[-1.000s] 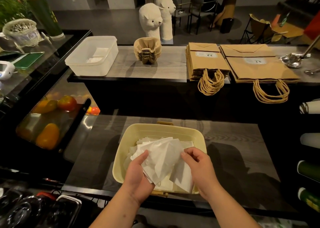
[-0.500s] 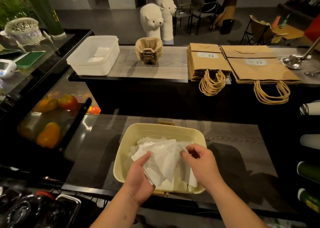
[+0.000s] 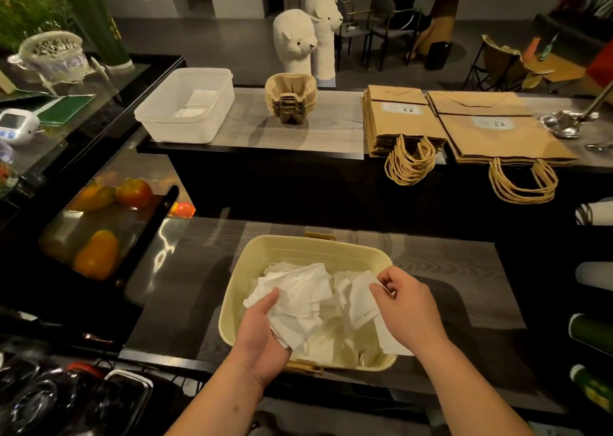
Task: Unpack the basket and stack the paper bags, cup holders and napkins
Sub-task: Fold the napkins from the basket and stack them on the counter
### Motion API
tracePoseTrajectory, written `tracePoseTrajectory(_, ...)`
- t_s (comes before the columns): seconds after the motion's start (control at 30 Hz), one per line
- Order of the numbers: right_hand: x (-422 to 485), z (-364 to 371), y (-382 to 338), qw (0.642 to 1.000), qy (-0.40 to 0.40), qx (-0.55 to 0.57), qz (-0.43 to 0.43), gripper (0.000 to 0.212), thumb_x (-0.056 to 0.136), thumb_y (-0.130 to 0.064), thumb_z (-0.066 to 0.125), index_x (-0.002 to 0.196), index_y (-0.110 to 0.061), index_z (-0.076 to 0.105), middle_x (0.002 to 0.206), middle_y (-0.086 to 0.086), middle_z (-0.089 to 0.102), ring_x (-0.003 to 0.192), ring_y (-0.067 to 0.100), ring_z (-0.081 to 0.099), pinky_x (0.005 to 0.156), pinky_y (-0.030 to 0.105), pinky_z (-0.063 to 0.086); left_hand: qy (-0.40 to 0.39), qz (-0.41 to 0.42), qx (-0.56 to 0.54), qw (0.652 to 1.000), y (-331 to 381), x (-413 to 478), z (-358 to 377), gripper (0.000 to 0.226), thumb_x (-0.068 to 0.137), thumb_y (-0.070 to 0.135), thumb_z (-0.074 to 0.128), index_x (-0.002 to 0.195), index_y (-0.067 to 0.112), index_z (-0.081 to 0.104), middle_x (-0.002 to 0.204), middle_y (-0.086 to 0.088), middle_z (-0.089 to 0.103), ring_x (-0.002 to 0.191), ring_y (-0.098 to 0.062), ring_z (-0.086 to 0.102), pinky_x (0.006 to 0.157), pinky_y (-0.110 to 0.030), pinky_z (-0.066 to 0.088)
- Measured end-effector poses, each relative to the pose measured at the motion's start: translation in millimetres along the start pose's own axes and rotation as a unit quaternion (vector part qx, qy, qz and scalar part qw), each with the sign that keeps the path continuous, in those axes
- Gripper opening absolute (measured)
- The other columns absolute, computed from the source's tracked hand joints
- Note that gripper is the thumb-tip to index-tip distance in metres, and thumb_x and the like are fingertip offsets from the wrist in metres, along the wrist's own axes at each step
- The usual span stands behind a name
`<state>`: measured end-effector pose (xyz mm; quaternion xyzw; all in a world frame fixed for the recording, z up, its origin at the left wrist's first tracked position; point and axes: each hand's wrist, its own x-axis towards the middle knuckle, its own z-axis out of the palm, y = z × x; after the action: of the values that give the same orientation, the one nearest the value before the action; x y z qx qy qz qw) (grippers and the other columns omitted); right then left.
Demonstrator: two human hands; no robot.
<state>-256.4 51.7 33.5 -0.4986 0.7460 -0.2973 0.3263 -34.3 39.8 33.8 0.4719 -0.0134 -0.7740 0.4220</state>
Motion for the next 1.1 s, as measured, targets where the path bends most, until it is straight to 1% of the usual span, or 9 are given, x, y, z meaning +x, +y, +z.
tracePoseTrajectory(0.1,-0.8,-9.7,-10.7,0.993,-0.085,0.075,0.022,0.009,0.094,-0.029,0.069,0.086,-0.028,0.065,0.083,-0.005,0.071,0.074,0.015,0.063,0.064,0.029,0.047,0.011,0.003,0.007,1.000,-0.2,3.5,-2.1,0.033,0.106,0.025,0.049,0.126,0.004,0.064,0.118,-0.023,0.073,0.116,-0.042,0.067,0.106,-0.056,0.047)
tracePoseTrajectory(0.3,-2.9,-8.2,-10.2,0.993,-0.049,-0.106,-0.017,0.016,0.097,-0.026,0.062,0.083,-0.031,0.057,0.076,-0.006,0.066,0.059,0.011,0.056,0.056,0.028,0.047,0.026,0.008,0.010,1.000,-0.5,6.8,-3.7,0.032,0.106,0.025,0.049,0.127,0.005,0.063,0.117,-0.022,0.074,0.112,-0.041,0.069,0.098,-0.054,0.052)
tracePoseTrajectory(0.4,-3.8,-7.3,-9.1,0.996,-0.059,-0.067,-0.013,0.015,0.096,-0.024,0.064,0.084,-0.031,0.058,0.078,-0.006,0.067,0.054,0.007,0.049,0.053,0.022,0.040,0.015,0.008,0.015,1.000,0.1,6.6,-5.7,0.033,0.106,0.026,0.049,0.127,0.005,0.063,0.119,-0.022,0.073,0.105,-0.040,0.073,0.095,-0.053,0.053)
tracePoseTrajectory(0.53,-6.9,-10.9,-22.3,0.991,-0.118,0.057,-0.004,0.010,0.093,-0.021,0.071,0.090,-0.030,0.069,0.091,-0.009,0.072,0.078,0.006,0.064,0.072,0.025,0.051,0.010,0.005,0.010,1.000,1.1,4.3,-4.2,0.032,0.106,0.025,0.050,0.126,0.005,0.063,0.118,-0.023,0.073,0.104,-0.041,0.073,0.098,-0.055,0.051)
tracePoseTrajectory(0.6,-10.0,-18.6,-27.7,0.968,-0.207,0.139,-0.009,0.008,0.090,-0.014,0.074,0.089,-0.021,0.072,0.092,-0.004,0.076,0.087,0.012,0.071,0.080,0.034,0.058,0.002,-0.004,0.003,1.000,2.9,2.9,-3.7,0.033,0.106,0.026,0.050,0.128,0.004,0.063,0.121,-0.023,0.072,0.109,-0.042,0.071,0.102,-0.056,0.050)
tracePoseTrajectory(0.7,-15.7,-29.4,-33.9,0.858,-0.330,0.393,0.021,0.016,0.075,-0.015,0.085,0.084,-0.014,0.073,0.094,0.012,0.074,0.087,0.027,0.072,0.073,0.038,0.061,-0.011,-0.021,-0.004,1.000,3.3,-0.6,0.2,0.031,0.104,0.024,0.053,0.125,0.005,0.065,0.121,-0.023,0.072,0.110,-0.042,0.070,0.099,-0.056,0.050)
tracePoseTrajectory(0.73,-16.1,-27.1,-36.4,0.845,-0.322,0.425,0.029,0.022,0.070,-0.019,0.090,0.085,-0.015,0.074,0.096,0.014,0.074,0.087,0.029,0.072,0.072,0.039,0.061,-0.012,-0.021,-0.003,1.000,2.3,-2.0,2.7,0.029,0.103,0.022,0.054,0.124,0.005,0.065,0.120,-0.023,0.073,0.110,-0.041,0.070,0.097,-0.056,0.051)
tracePoseTrajectory(0.93,-18.9,24.1,-44.4,0.920,-0.099,0.352,0.144,0.012,0.090,-0.019,0.074,0.101,-0.018,0.076,0.100,0.005,0.078,0.094,0.030,0.073,0.081,0.052,0.062,-0.051,-0.029,0.006,0.998,-10.4,-9.8,10.0,0.030,0.102,0.016,0.054,0.123,0.000,0.067,0.121,-0.025,0.071,0.101,-0.038,0.073,0.097,-0.052,0.052)
tracePoseTrajectory(1.1,-26.5,27.6,-39.0,0.953,-0.029,0.280,0.110,0.017,0.099,-0.013,0.062,0.096,-0.022,0.076,0.092,-0.003,0.076,0.092,0.022,0.069,0.075,0.038,0.061,-0.052,-0.025,0.010,0.998,-11.2,-8.4,4.5,0.026,0.102,0.013,0.054,0.122,0.003,0.067,0.121,-0.024,0.072,0.115,-0.041,0.066,0.100,-0.053,0.050)
